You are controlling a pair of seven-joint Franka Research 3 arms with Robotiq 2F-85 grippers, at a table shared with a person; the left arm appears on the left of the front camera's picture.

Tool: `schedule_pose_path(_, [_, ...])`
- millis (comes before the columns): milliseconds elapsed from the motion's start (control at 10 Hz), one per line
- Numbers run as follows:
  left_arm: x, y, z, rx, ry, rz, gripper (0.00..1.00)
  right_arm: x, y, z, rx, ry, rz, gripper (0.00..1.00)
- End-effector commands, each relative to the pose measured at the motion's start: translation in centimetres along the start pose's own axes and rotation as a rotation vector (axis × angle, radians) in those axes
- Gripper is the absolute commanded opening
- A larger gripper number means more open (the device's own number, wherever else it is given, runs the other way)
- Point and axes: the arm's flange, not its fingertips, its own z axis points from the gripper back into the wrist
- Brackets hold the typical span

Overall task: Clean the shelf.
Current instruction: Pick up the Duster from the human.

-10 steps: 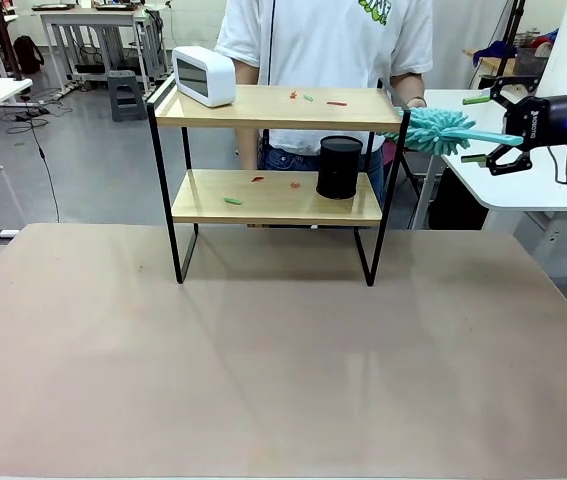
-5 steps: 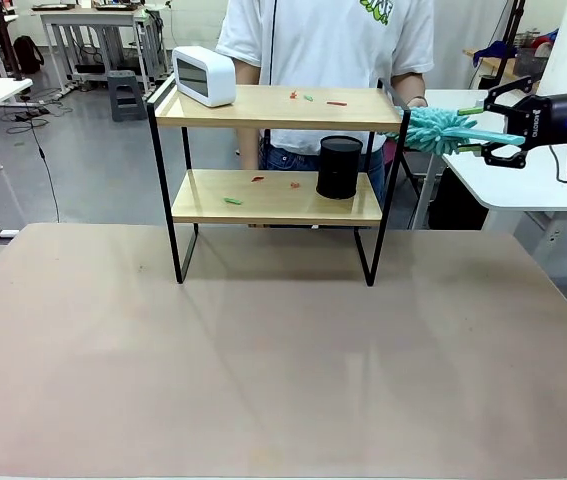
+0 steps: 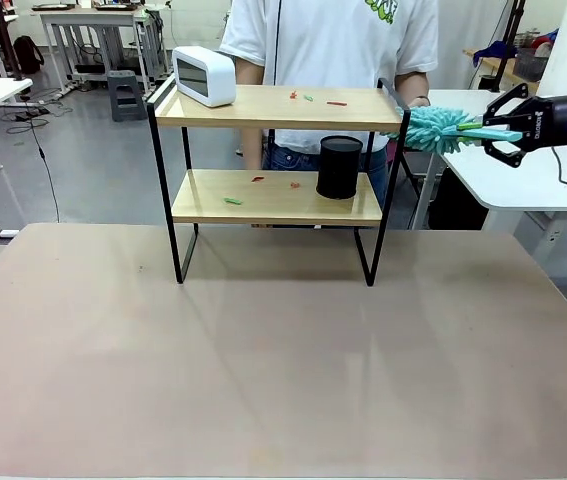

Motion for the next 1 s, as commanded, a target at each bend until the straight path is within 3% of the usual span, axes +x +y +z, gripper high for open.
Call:
schedule_pose_path(0, [0.2, -0.1, -0.2, -0.014, -0.016, -0.019, 1.0, -0.2, -0.3, 0.1, -0.013, 0.014, 0.027, 0.0])
schedule_pose_path(200, [0.2, -0.1, -0.2, -0.014, -0.016, -0.019, 1.0, -1.2, 0.2, 1.2, -0.047, 0.009, 0.078, 0.0])
schedule_pose_path(300, [0.2, -0.1, -0.2, -0.014, -0.016, -0.019, 1.0, -3.8, 1.5, 3.8, -0.059, 0.042, 0.173, 0.0])
schedule_pose_path(500, [0.2, -0.1, -0.2, -0.014, -0.016, -0.019, 1.0, -12.0, 2.3, 12.2, -0.159, 0.029, 0.438, 0.0])
schedule_pose_path(700, [0.2, -0.1, -0.2, -0.014, -0.016, -0.019, 1.0, -21.8, -1.4, 19.5, -0.342, 0.013, 0.607, 0.0])
schedule_pose_path(800, [0.2, -0.1, -0.2, -0.014, -0.016, -0.019, 1.0, -25.6, -3.9, 21.6, -0.368, 0.086, 0.637, 0.0])
schedule_pose_path(900, [0.2, -0.1, -0.2, -0.014, -0.016, -0.019, 1.0, -28.0, -6.5, 23.2, -0.386, 0.095, 0.668, 0.0])
